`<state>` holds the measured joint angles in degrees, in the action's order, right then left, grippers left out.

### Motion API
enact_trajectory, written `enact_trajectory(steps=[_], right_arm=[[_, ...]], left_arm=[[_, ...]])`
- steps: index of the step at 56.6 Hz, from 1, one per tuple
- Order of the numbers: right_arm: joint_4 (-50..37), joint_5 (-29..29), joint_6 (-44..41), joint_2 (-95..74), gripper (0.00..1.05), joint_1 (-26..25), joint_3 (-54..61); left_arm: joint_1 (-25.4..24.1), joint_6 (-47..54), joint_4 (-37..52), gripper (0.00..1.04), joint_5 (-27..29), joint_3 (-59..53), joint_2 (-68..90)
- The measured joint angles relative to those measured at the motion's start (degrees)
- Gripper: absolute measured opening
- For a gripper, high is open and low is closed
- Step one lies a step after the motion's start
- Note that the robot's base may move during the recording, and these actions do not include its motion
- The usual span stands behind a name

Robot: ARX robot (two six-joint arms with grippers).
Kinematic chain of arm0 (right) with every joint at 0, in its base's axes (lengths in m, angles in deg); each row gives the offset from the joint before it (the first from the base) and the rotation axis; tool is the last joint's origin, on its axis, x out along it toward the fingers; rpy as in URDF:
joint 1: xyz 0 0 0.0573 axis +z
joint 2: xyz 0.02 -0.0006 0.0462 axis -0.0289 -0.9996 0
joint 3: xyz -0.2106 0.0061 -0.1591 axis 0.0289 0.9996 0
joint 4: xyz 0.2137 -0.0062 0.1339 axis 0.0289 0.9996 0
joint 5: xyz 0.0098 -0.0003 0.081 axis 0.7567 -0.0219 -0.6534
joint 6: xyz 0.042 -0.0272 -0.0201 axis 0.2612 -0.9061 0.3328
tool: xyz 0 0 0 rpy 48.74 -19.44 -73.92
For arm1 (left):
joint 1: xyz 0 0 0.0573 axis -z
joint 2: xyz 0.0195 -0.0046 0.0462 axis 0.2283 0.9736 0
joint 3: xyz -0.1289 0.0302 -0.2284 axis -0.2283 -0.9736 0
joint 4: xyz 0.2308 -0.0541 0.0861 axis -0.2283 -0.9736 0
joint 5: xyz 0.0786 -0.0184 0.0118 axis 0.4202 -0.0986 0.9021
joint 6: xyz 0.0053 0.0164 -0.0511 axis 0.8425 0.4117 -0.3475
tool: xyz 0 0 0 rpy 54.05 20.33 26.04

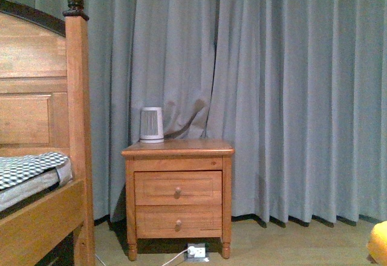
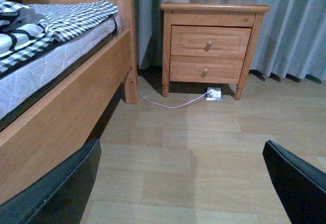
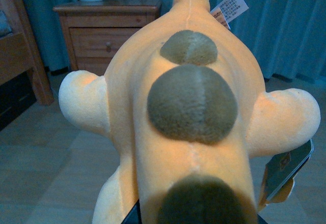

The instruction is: Put away toys

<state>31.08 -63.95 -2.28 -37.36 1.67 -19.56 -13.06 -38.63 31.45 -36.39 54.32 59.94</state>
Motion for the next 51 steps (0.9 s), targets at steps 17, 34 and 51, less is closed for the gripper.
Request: enact_trajectory(steps=[17,34,51], right_arm=[[0.0,-0.02,0.0,-0.02,0.07,-0.02,0.0],[0.0,-0.02,0.0,-0.04,0.07,-0.02,0.0],[0.0,0.0,0.0,0.0,0.07,-0.02,0.0]], left_arm=[[0.02,0.0,0.0,0.98,0.0,0.0,0.0],[0.02,0.0,0.0,0.98,0.0,0.0,0.0],[0.0,0.02,0.0,0.98,0.02,0.0,0.02]])
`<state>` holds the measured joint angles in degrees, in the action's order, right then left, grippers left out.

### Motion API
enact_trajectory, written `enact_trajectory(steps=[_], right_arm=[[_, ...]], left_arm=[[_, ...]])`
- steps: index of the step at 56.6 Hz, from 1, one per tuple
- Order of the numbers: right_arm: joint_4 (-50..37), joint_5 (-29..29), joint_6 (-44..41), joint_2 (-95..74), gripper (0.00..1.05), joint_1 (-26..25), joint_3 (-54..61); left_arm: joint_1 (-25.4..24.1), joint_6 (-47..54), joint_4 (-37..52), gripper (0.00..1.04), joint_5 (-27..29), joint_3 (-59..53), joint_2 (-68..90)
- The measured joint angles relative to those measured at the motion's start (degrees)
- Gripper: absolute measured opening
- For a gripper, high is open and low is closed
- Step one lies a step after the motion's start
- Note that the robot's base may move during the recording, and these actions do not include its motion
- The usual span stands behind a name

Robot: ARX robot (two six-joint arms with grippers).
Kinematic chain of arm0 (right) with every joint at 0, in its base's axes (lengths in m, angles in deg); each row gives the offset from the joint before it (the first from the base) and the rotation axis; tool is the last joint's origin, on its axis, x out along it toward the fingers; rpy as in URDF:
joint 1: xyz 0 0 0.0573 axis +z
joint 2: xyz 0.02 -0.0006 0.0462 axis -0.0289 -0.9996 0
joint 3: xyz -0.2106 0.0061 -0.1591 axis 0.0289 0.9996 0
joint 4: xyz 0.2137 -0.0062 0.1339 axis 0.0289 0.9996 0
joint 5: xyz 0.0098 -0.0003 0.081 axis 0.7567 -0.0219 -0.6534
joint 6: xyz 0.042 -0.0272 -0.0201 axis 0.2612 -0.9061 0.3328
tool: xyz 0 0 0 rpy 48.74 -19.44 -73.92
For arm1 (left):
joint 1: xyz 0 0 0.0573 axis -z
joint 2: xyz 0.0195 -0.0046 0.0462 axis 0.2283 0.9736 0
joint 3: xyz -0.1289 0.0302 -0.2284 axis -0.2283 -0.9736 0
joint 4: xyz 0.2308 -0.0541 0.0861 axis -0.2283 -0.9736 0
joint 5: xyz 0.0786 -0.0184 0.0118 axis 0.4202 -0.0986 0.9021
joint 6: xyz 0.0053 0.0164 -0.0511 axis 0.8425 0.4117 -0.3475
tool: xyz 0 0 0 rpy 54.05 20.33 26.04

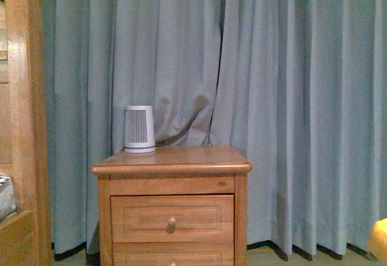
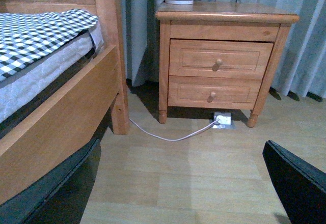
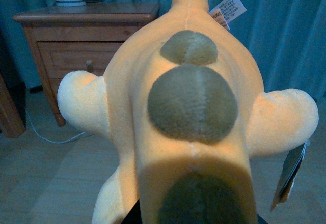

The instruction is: Put away toys

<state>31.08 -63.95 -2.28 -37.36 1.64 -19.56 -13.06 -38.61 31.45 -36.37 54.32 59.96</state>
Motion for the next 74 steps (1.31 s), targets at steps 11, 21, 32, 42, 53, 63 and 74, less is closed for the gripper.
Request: enact_trajectory(steps=[11,21,32,42,53,63,74], right_arm=[[0.0,-0.04,0.0,-0.02,0.07,0.02,0.0],[0.0,0.02,0.0,0.0,0.07,0.02,0.0],[0.0,0.0,0.0,-0.02,0.07,0.02,0.0],[0.0,-0.74,0.0,-0.07,0.07,0.07,0.0],[0.0,-0.02,0.0,-0.07,0.07,0.07,0.0],[0.0,0.2,0.0,-0.07,0.07,0.07,0.0],[0.0,-0.02,0.0,-0.07,0.07,0.07,0.0]], left_arm=[[0.0,0.0,0.0,0.98,0.0,0.0,-0.02],[0.0,0.0,0.0,0.98,0.0,0.0,-0.02],[0.0,0.0,0.0,0.98,0.0,0.0,0.0],[-0.02,-0.02,0.0,0.98,0.22,0.0,-0.02],[0.0,0.0,0.0,0.98,-0.04,0.0,0.02],[0.0,0.0,0.0,0.98,0.0,0.0,0.0],[0.0,0.0,0.0,0.98,0.17,0.0,0.0]])
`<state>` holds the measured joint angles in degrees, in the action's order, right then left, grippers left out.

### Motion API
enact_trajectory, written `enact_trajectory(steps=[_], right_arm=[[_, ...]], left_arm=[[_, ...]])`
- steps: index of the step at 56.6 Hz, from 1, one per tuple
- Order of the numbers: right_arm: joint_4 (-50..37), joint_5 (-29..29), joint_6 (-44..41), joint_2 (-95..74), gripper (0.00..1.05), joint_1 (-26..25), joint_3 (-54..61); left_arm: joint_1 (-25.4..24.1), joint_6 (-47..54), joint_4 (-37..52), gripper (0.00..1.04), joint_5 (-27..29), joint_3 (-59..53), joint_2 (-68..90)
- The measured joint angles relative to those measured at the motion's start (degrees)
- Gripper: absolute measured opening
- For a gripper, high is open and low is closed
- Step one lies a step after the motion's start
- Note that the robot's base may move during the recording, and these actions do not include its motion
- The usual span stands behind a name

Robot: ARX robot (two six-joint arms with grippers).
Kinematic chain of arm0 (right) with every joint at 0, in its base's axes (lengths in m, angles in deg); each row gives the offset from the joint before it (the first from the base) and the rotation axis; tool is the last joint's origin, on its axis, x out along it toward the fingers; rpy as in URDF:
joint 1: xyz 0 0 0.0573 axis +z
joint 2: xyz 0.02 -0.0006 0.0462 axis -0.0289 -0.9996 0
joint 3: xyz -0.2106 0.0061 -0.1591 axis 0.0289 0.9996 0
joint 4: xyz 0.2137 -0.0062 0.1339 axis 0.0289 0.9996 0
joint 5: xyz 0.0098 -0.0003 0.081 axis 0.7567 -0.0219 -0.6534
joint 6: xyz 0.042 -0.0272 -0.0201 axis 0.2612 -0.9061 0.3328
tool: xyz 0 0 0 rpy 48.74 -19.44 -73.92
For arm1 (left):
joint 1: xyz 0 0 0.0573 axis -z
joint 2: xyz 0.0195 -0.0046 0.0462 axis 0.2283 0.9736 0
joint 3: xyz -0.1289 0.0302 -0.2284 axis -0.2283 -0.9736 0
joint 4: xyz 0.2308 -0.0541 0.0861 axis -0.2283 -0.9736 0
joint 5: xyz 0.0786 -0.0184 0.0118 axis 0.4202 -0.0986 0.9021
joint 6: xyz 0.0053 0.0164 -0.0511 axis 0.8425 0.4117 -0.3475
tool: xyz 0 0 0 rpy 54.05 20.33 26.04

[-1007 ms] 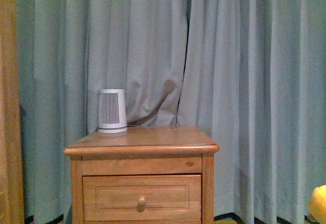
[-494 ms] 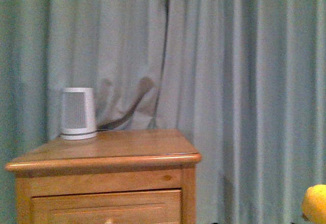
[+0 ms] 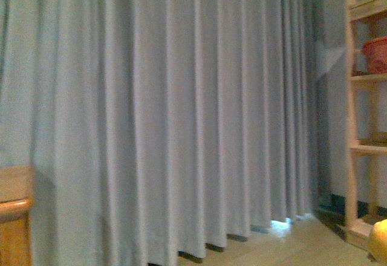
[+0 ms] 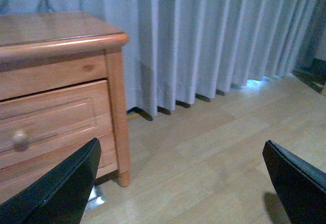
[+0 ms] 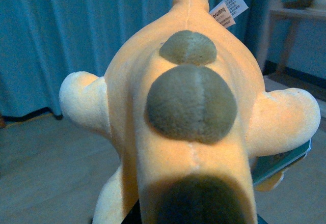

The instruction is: Put away toys

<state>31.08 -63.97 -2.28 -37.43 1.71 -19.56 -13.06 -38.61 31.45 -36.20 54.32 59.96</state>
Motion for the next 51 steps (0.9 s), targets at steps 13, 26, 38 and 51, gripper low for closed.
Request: enact_trajectory(steps=[13,26,38,51], right_arm=[[0.0,0.07,0.0,0.02,0.07,0.0,0.0],[0.0,0.02,0.0,0.0,0.07,0.0,0.0],[0.0,0.04,0.0,0.07,0.07,0.0,0.0],[0.02,0.07,0.02,0.04,0.07,0.0,0.0]], left_arm=[[0.0,0.0,0.0,0.98,-0.15,0.0,-0.02],[-0.02,0.0,0.0,0.98,-0.13,0.0,0.0],[0.0,0.0,0.0,0.98,-0.17,0.0,0.0],[0.0,0.0,0.0,0.98,-0.17,0.0,0.0]])
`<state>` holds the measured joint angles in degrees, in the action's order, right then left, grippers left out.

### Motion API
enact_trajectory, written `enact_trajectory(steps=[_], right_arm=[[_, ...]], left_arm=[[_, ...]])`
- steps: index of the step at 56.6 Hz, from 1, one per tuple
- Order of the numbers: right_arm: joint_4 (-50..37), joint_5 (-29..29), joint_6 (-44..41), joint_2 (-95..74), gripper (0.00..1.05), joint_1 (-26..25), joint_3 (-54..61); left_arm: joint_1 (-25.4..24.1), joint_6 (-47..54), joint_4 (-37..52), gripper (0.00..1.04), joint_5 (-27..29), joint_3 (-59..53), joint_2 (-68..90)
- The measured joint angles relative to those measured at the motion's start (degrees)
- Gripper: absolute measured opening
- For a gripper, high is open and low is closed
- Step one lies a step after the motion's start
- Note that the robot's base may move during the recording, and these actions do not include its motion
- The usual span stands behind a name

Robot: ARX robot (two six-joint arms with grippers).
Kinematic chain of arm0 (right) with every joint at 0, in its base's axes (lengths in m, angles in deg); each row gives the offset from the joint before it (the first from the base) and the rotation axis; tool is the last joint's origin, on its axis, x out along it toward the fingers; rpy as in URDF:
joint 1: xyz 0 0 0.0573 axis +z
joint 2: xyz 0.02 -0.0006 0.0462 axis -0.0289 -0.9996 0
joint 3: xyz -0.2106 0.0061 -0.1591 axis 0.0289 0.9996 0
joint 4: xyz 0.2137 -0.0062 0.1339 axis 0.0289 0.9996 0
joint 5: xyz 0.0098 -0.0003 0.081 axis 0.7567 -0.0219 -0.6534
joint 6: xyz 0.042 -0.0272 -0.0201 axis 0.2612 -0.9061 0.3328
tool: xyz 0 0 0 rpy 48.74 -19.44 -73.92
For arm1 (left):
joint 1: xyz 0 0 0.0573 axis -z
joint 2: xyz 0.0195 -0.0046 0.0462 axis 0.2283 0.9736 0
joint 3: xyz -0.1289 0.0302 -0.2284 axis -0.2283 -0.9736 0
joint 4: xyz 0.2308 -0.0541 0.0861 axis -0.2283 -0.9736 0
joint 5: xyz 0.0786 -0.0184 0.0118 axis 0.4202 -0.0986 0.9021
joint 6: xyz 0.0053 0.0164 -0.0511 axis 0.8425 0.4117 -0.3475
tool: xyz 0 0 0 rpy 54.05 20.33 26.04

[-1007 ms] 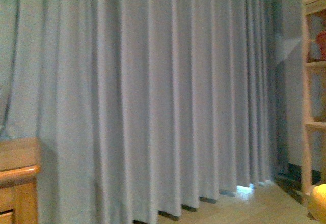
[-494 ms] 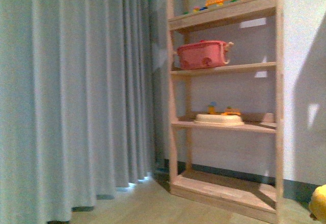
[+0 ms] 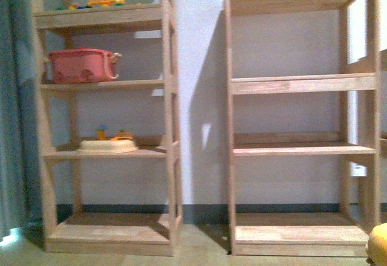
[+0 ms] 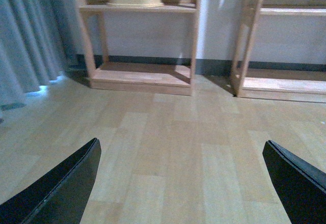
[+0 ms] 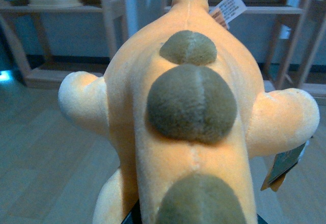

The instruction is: Put away toys

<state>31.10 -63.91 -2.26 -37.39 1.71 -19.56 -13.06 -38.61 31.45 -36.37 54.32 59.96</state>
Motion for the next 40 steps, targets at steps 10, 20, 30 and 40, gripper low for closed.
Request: enact_trajectory(steps=[10,20,30,40], right_arm=[[0.0,0.52,-0.02,0.04,0.07,-0.11,0.0],[0.0,-0.22,-0.02,0.04,0.07,-0.09,0.0],[0.0,-0.22,-0.02,0.04,0.07,-0.11,0.0],[0.0,-0.17,-0.02,0.04,0.07,-0.11,0.0]], left_arm=[[0.0,0.0,0.0,0.98,-0.13,0.0,0.0],[0.0,0.0,0.0,0.98,0.0,0.0,0.0],[0.0,0.0,0.0,0.98,-0.02,0.0,0.0],[0.0,0.0,0.0,0.98,-0.02,0.0,0.0]])
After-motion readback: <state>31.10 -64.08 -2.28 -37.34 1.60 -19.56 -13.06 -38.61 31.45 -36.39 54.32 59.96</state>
